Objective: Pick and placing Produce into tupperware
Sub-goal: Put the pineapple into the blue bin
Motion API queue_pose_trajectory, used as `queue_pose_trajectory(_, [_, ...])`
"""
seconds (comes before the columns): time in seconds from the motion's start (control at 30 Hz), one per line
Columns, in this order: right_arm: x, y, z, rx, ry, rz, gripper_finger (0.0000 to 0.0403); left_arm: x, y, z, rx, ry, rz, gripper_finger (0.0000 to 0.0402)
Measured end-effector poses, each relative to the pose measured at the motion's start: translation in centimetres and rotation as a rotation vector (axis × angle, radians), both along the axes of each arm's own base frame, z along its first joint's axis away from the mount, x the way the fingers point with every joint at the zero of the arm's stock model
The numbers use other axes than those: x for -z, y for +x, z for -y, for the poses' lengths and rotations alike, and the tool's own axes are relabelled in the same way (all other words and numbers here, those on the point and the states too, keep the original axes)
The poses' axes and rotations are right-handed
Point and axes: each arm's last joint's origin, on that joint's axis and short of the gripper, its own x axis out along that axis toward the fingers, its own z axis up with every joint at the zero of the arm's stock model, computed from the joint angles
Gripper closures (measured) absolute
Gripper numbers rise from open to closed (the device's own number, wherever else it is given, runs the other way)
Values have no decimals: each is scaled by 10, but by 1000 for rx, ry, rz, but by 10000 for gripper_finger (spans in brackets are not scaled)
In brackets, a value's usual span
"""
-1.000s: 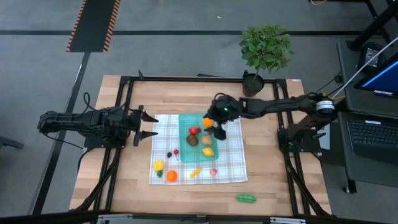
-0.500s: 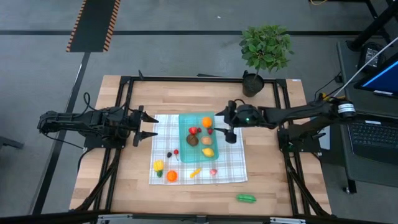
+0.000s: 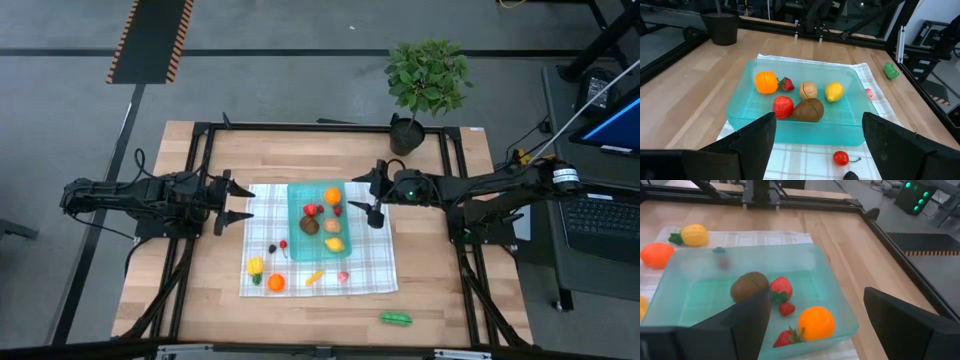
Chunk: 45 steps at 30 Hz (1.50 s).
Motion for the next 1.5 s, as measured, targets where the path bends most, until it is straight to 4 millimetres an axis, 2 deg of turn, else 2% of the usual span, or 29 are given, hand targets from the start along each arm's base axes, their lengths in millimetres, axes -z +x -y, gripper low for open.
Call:
queue_pose_trajectory(0.4, [-1, 1, -1, 27, 77, 29, 88, -1, 3, 0, -3, -12, 8, 115])
queue_pose_trajectory(0.5, [-2, 1, -1, 33, 96, 43, 88, -4, 7, 0, 10, 33, 41, 115])
queue_pose_trajectory(0.73, [-2, 1, -1, 41, 123, 48, 88, -6, 21, 6, 87, 63, -7, 115])
queue_pose_trajectory(0.97, [-2, 1, -1, 56, 167, 62, 88, -26, 43, 22, 235, 215, -81, 115])
queue_pose_trajectory(1.3, [11, 9, -7, 41, 178, 9, 88, -40, 78, 52, 365, 484, -477, 115])
queue_pose_trajectory(1.5, [23, 16, -7, 51, 191, -14, 88, -34, 95, 76, 512, 592, -656, 115])
